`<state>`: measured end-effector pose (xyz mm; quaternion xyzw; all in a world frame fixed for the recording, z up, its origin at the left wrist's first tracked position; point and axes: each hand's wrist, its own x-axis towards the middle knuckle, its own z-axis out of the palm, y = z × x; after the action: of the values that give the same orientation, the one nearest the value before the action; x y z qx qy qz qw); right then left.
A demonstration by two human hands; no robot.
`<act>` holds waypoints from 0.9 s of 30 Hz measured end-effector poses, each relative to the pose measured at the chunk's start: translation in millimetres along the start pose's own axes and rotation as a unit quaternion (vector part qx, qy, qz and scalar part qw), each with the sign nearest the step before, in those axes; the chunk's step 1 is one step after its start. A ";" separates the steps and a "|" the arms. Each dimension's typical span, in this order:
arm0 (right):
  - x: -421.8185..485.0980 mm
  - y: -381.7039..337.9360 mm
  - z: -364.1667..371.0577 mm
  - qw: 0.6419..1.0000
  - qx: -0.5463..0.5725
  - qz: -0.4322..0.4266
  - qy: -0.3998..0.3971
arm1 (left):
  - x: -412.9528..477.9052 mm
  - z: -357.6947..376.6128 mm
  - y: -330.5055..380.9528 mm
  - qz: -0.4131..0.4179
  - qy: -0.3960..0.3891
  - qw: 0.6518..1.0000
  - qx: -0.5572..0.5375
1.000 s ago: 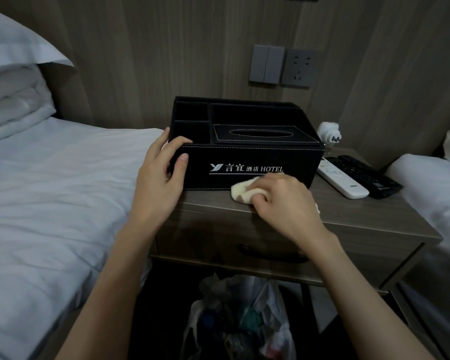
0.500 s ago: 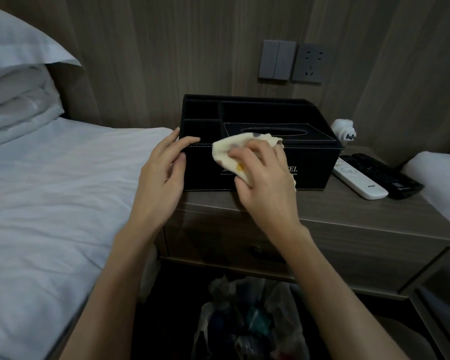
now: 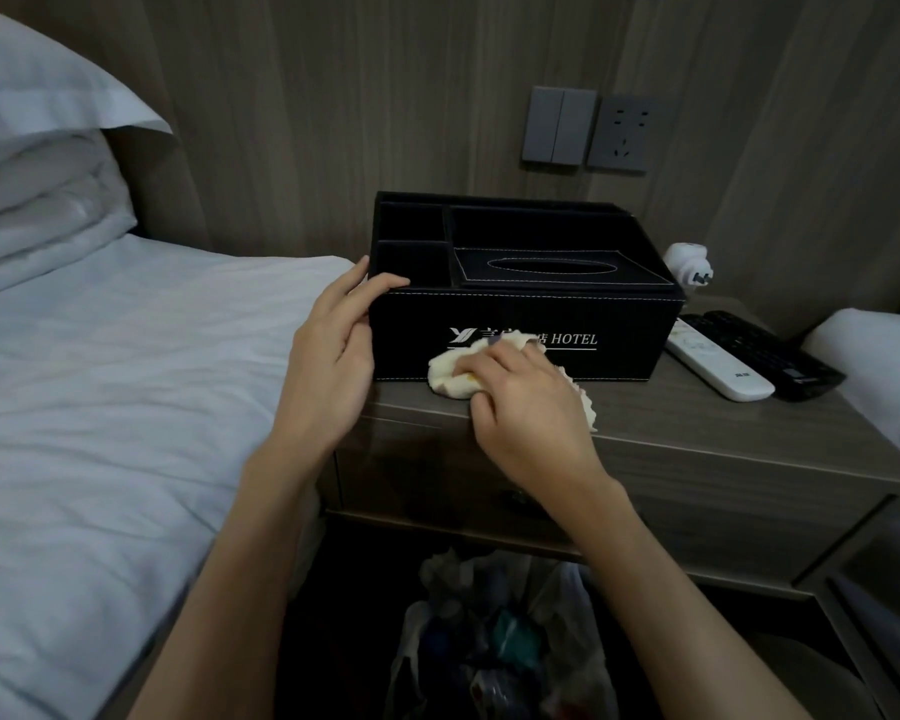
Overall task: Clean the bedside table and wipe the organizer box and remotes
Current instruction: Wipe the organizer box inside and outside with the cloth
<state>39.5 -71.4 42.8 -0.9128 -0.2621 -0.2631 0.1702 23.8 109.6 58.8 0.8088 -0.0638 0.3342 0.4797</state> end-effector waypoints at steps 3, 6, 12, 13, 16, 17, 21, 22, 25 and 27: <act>1.2 0.5 -8.2 0.998 0.017 0.004 -0.056 | -1.1 0.1 -3.4 0.001 -0.005 1.000 -0.002; 4.3 3.2 -22.3 0.995 0.041 0.011 -0.088 | -3.9 0.8 -5.9 0.000 -0.017 1.000 -0.022; 2.6 -2.0 -36.3 0.986 0.162 -0.015 0.025 | -1.9 -3.1 -9.4 -0.031 -0.017 0.996 -0.076; 5.2 -5.2 -38.9 0.984 0.161 -0.029 0.075 | -2.1 -4.8 -9.4 -0.032 -0.010 0.997 -0.076; 16.5 -18.1 -43.5 0.980 0.129 -0.072 0.131 | -3.1 -8.8 -9.4 -0.019 0.003 0.999 -0.031; 20.5 -21.9 -40.4 0.984 0.113 -0.080 0.113 | -3.0 -10.0 -10.1 -0.010 0.001 1.000 -0.025; 29.1 -22.5 -10.7 0.991 0.069 -0.094 0.065 | 0.0 -13.5 -13.0 -0.014 -0.013 0.999 -0.048; 29.6 -20.4 -3.7 0.990 0.075 -0.096 0.073 | 0.9 -13.6 -13.7 -0.018 -0.015 0.998 -0.058; 28.9 -17.3 10.3 0.986 0.084 -0.106 0.103 | 4.0 -13.7 -16.5 -0.030 -0.018 0.996 -0.088; 26.9 -17.3 15.4 0.985 0.082 -0.110 0.103 | 4.3 -13.9 -17.9 -0.031 -0.022 0.995 -0.096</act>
<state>55.2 -40.1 48.7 -0.8294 -0.3627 -0.3504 0.2404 28.0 131.4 52.7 0.7678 -0.0809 0.2936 0.5637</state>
